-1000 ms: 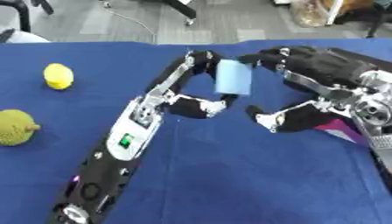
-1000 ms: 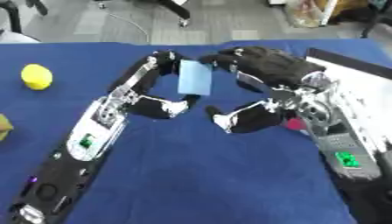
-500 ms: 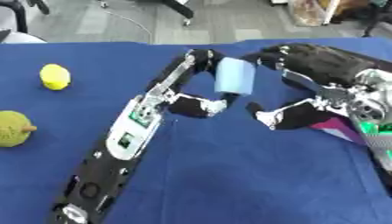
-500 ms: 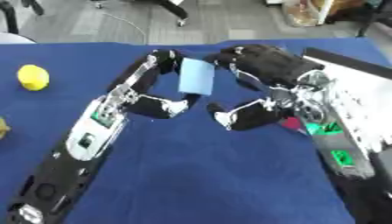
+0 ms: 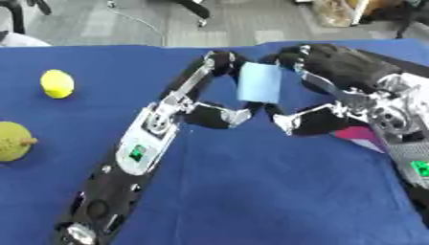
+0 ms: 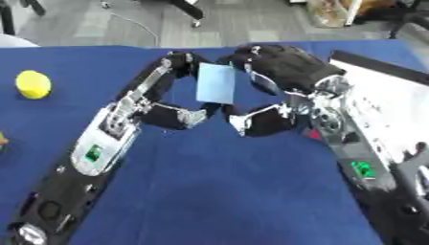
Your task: Pick up the objects with one hand, pass them to the other hand, and then place them into the box on the other side of the table.
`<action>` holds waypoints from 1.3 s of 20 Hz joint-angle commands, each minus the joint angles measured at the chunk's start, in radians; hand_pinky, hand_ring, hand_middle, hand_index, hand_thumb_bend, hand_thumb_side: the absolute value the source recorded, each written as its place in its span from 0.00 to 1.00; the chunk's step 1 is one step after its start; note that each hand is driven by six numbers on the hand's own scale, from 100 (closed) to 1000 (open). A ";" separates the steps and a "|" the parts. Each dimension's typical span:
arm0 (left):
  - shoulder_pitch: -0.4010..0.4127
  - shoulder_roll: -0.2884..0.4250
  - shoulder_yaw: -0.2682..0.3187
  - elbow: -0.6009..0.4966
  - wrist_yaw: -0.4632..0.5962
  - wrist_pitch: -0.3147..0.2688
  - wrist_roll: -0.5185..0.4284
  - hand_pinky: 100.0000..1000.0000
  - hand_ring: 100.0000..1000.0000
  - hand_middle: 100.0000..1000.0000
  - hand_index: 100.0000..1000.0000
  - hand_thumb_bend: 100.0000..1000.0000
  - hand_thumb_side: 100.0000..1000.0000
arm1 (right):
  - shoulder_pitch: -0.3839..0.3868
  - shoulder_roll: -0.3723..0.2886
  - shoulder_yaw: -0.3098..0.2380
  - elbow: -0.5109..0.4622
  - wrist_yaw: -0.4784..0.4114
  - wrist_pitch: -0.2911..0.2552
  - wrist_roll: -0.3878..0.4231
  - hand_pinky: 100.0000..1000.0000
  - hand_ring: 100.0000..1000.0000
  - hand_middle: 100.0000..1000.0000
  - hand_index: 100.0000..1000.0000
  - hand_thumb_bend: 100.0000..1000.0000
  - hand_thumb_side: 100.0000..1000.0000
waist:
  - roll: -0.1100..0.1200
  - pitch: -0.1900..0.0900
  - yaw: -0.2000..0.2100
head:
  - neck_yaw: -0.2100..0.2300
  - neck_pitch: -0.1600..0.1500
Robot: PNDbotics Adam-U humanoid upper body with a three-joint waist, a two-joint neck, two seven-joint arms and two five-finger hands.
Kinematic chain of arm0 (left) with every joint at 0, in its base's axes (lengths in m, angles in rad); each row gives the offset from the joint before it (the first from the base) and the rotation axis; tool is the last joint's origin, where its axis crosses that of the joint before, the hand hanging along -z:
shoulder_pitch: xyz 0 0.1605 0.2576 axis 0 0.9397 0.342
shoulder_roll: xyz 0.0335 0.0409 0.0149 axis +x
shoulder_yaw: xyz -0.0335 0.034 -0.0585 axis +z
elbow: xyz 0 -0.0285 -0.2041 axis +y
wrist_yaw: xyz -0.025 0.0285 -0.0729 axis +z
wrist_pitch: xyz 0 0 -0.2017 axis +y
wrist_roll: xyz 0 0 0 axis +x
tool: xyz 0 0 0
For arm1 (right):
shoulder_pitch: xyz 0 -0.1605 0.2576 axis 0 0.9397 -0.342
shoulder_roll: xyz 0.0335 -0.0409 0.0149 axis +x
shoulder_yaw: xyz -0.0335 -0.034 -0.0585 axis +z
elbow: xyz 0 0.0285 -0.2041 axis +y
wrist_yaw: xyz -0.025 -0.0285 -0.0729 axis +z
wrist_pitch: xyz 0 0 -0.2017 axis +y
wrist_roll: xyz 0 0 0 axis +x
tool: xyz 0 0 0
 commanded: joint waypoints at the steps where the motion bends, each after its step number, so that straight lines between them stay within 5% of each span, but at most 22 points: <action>1: -0.022 -0.010 -0.008 -0.026 -0.007 -0.007 -0.004 0.66 0.42 0.39 0.44 0.00 0.00 | -0.022 -0.001 -0.003 -0.004 0.007 0.008 -0.018 0.89 0.88 0.72 0.90 0.05 0.34 | -0.015 0.007 0.001 | -0.006 -0.002; 8: -0.024 -0.012 -0.009 -0.030 -0.008 -0.006 -0.008 0.66 0.42 0.39 0.44 0.00 0.00 | -0.022 -0.003 0.000 -0.008 0.011 0.007 -0.024 0.88 0.87 0.69 0.85 0.03 0.27 | -0.017 0.008 0.004 | -0.009 -0.002; 12: -0.023 -0.013 -0.009 -0.032 -0.009 -0.006 -0.012 0.66 0.42 0.40 0.45 0.00 0.00 | -0.022 -0.004 -0.003 -0.018 0.011 0.015 -0.053 0.83 0.84 0.61 0.68 0.00 0.12 | -0.017 0.008 0.005 | -0.008 -0.002; 22: -0.018 -0.011 0.000 -0.017 -0.047 -0.017 -0.037 0.67 0.47 0.46 0.52 0.05 0.01 | -0.025 -0.003 -0.006 -0.029 -0.010 0.052 -0.257 0.69 0.75 0.48 0.36 0.00 0.00 | -0.016 0.010 0.003 | -0.006 -0.002; 26: -0.017 -0.012 0.003 -0.012 -0.066 -0.024 -0.040 0.68 0.49 0.48 0.54 0.09 0.04 | -0.025 -0.003 -0.002 -0.029 -0.023 0.054 -0.313 0.66 0.73 0.47 0.35 0.00 0.00 | -0.015 0.011 0.001 | -0.006 -0.002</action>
